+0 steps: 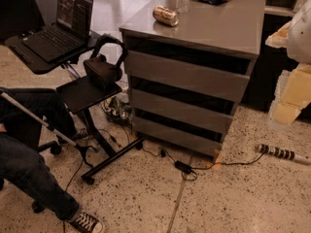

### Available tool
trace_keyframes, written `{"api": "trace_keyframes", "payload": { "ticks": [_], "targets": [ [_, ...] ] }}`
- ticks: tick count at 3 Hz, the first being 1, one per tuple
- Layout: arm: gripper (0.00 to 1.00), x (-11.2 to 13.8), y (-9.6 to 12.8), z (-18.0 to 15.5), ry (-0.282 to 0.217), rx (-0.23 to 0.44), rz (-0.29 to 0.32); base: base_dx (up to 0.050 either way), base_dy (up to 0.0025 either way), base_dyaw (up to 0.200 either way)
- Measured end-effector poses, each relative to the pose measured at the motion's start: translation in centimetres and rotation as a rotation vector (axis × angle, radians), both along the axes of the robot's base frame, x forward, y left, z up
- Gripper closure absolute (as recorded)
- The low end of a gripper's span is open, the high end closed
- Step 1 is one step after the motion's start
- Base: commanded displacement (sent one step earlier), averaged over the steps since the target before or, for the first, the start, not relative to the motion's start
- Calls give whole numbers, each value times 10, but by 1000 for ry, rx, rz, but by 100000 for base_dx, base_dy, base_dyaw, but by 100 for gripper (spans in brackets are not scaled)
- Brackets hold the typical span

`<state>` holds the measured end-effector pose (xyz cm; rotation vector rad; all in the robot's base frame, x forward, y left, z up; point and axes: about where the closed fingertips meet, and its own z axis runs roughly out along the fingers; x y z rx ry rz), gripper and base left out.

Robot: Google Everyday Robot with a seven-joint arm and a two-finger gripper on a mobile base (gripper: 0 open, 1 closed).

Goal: Knock water bottle over

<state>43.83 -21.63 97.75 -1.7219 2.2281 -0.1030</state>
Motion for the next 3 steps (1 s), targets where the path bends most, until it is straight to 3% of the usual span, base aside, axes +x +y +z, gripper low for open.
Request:
{"api": "trace_keyframes", "payload": {
  "ticks": [3],
  "targets": [
    [0, 0, 0, 0, 0, 0, 0, 4917, 0, 10]
  ]
}}
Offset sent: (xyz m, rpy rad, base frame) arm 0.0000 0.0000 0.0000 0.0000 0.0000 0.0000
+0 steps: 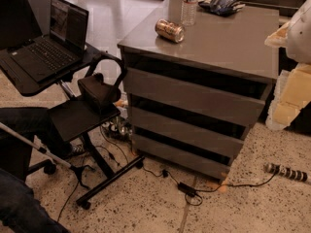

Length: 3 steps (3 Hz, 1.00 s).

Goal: Knock water bottle over

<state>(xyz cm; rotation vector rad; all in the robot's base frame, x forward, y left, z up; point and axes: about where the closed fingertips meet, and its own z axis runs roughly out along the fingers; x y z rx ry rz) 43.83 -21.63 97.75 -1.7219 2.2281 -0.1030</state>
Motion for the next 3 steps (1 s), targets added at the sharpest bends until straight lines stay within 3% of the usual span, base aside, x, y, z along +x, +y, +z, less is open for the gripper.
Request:
{"api": "trace_keyframes", "payload": {
  "ticks": [3],
  "targets": [
    [0, 0, 0, 0, 0, 0, 0, 4965, 1, -26]
  ]
}}
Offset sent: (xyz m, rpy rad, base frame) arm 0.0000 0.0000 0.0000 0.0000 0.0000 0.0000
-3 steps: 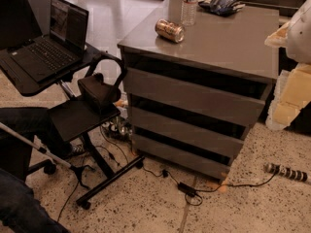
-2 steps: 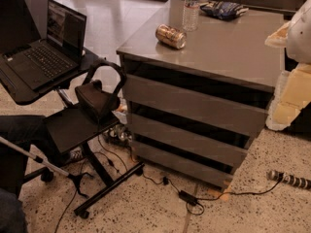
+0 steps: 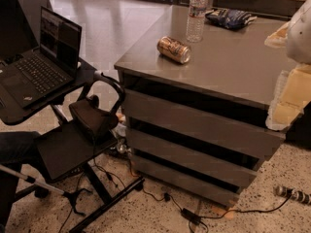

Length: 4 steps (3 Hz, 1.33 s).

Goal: Knock water bottle over

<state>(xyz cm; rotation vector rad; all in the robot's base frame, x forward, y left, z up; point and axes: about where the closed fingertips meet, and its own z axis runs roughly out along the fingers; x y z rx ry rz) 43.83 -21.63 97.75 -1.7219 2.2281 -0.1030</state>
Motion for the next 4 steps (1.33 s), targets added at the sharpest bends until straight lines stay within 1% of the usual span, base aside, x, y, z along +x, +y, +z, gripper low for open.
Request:
{"api": "trace_keyframes", "payload": {
  "ticks": [2, 3, 4],
  "targets": [
    [0, 0, 0, 0, 0, 0, 0, 4949, 0, -5],
    [0, 0, 0, 0, 0, 0, 0, 1, -1, -19985],
    [0, 0, 0, 0, 0, 0, 0, 4496, 192, 8621]
  ]
}}
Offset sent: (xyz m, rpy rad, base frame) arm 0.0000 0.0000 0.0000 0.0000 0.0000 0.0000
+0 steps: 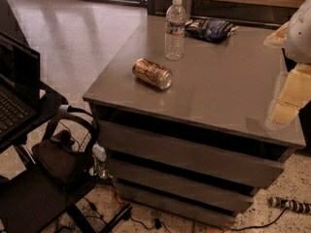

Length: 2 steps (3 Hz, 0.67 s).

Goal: Knock water bottle over

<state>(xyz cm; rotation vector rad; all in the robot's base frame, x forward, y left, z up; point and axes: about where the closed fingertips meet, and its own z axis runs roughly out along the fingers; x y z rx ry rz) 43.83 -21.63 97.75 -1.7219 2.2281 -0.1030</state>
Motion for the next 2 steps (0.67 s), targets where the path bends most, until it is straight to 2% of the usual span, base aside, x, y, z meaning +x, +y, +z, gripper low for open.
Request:
{"api": "trace_keyframes", "payload": {
  "ticks": [1, 2],
  "targets": [
    [0, 0, 0, 0, 0, 0, 0, 3384, -245, -14679],
    [0, 0, 0, 0, 0, 0, 0, 1, -4, 19043]
  ]
}}
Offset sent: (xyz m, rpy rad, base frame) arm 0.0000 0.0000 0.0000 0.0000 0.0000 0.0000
